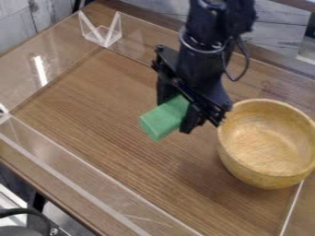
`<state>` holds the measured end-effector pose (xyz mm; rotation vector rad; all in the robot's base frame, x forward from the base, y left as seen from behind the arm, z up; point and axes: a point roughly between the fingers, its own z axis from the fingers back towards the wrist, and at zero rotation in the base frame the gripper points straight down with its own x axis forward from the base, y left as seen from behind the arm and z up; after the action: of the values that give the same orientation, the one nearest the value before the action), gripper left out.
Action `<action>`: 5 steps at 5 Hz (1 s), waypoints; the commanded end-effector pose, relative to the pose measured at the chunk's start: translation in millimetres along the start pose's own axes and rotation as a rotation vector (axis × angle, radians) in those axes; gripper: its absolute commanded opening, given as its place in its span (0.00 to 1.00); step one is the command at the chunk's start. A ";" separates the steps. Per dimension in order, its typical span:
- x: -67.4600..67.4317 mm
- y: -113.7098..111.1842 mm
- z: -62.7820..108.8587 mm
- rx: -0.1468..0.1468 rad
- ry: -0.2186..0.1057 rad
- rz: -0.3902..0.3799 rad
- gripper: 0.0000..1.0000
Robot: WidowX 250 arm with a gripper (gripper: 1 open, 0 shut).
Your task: Remove the green block from inside the brown bowl and put it on the table
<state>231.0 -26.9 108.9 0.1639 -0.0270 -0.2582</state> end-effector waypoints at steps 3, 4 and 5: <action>-3.8 -1.6 -27.0 0.004 -0.038 0.160 0.00; -8.9 5.7 -38.9 -0.009 -0.050 0.162 1.00; -12.6 13.0 -49.6 -0.023 -0.074 0.166 0.00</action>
<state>220.6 -4.3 56.7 0.1281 -0.0850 -0.1008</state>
